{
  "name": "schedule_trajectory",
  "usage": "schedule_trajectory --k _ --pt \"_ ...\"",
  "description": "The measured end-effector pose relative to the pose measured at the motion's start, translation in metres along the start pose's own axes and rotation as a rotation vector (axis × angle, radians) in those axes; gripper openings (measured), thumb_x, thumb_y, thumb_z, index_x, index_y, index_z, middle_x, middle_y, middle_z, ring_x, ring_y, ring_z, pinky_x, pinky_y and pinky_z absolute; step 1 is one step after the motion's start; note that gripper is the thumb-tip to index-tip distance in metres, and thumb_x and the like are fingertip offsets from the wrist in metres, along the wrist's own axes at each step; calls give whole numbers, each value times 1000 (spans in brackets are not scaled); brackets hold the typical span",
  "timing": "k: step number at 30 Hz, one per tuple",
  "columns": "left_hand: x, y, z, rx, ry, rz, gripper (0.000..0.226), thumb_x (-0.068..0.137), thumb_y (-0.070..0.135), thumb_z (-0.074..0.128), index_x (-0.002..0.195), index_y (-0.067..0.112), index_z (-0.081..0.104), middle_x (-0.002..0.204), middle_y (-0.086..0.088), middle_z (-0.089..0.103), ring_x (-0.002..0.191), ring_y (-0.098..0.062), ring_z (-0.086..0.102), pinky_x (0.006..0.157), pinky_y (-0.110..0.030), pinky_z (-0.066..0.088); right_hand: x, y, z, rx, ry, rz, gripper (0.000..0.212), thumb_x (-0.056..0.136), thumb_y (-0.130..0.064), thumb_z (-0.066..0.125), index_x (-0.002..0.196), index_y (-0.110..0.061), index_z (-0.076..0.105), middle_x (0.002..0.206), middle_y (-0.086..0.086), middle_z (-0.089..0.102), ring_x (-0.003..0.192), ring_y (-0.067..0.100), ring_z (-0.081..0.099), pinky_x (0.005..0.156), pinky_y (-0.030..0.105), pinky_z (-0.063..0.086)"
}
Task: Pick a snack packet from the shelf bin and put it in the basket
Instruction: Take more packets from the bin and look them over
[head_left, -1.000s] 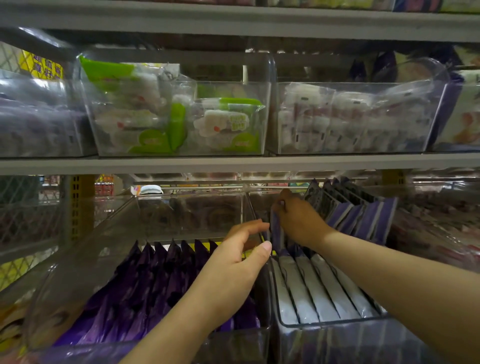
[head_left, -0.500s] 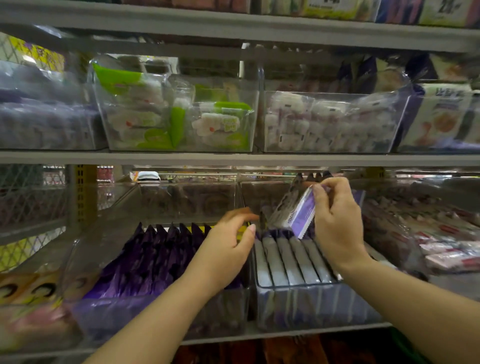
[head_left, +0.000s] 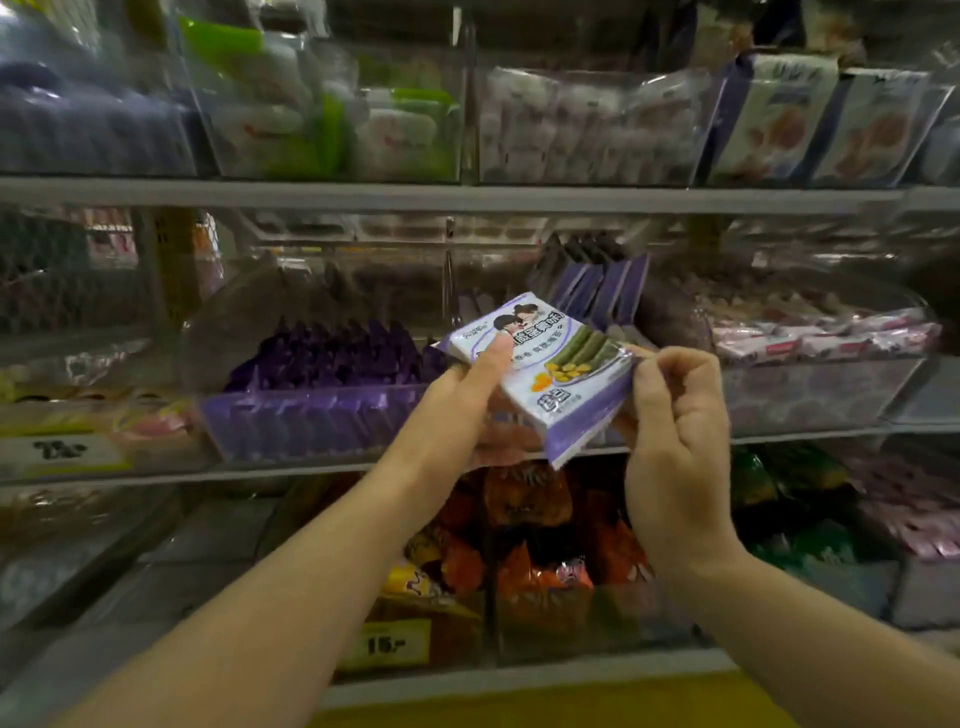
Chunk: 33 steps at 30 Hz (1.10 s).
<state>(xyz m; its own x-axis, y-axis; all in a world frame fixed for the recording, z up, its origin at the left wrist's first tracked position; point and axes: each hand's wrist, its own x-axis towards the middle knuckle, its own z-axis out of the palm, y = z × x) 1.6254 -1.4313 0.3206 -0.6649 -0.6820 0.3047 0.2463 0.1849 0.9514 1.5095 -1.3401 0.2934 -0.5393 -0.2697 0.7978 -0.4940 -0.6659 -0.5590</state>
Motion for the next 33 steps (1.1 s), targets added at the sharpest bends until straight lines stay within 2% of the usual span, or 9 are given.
schedule_trajectory --k 4,6,9,11,15,20,23,29,33 --pt "-21 -27 -1 -130 -5 -31 21 98 22 52 116 18 61 103 -4 75 86 -18 73 69 -32 61 -40 16 -24 93 -183 169 19 91 -27 46 76 -33 57 83 -5 67 82 16 65 74 33 56" --pt "-32 -45 -7 -50 -27 -39 20 96 16 56 115 17 59 103 -4 75 86 -19 73 67 -32 61 -50 25 -37 53 -245 290 17 92 -32 49 85 -24 62 83 2 71 79 19 70 68 31 55" --pt "-48 -78 -8 113 -128 -87 23 91 15 63 114 18 59 100 0 76 86 -17 73 67 -32 61 -62 43 -50 72 -409 577 43 90 -49 51 109 -13 66 98 11 74 86 28 72 68 39 57" --pt "-54 -104 -6 144 -196 -145 30 88 17 67 117 22 58 105 1 75 91 -18 73 73 -36 61 -72 53 -54 115 -471 720 49 82 -54 59 110 -15 69 104 15 73 92 33 71 71 43 59" --pt "-59 -146 -4 149 -221 -177 36 79 29 71 112 30 59 108 6 74 97 -18 72 79 -40 60 -91 74 -64 146 -396 824 39 76 -42 64 103 -15 71 101 14 74 91 33 72 71 40 59" --pt "-59 -181 2 -71 25 -186 29 72 36 66 97 22 69 98 2 76 86 -12 73 63 -24 57 -112 92 -72 168 -408 954 38 81 -34 60 111 -12 67 104 13 74 95 28 71 71 30 58" --pt "-56 -188 1 -95 47 -194 24 73 35 65 93 22 71 96 2 76 86 -12 73 63 -22 56 -115 96 -72 200 -428 984 34 85 -32 59 112 -13 68 107 13 73 94 26 72 68 26 57" --pt "-57 -195 3 -151 30 -226 36 78 32 64 110 17 67 106 -3 75 97 -19 71 76 -30 60 -121 99 -69 242 -352 1033 44 80 -41 64 113 -10 68 109 16 72 100 32 70 80 39 58" --pt "-65 -195 7 -253 85 -201 34 83 34 60 110 15 69 106 -8 74 96 -21 72 72 -26 58 -126 97 -66 226 -316 1035 43 81 -37 60 113 -9 68 110 15 72 104 31 68 91 45 54"
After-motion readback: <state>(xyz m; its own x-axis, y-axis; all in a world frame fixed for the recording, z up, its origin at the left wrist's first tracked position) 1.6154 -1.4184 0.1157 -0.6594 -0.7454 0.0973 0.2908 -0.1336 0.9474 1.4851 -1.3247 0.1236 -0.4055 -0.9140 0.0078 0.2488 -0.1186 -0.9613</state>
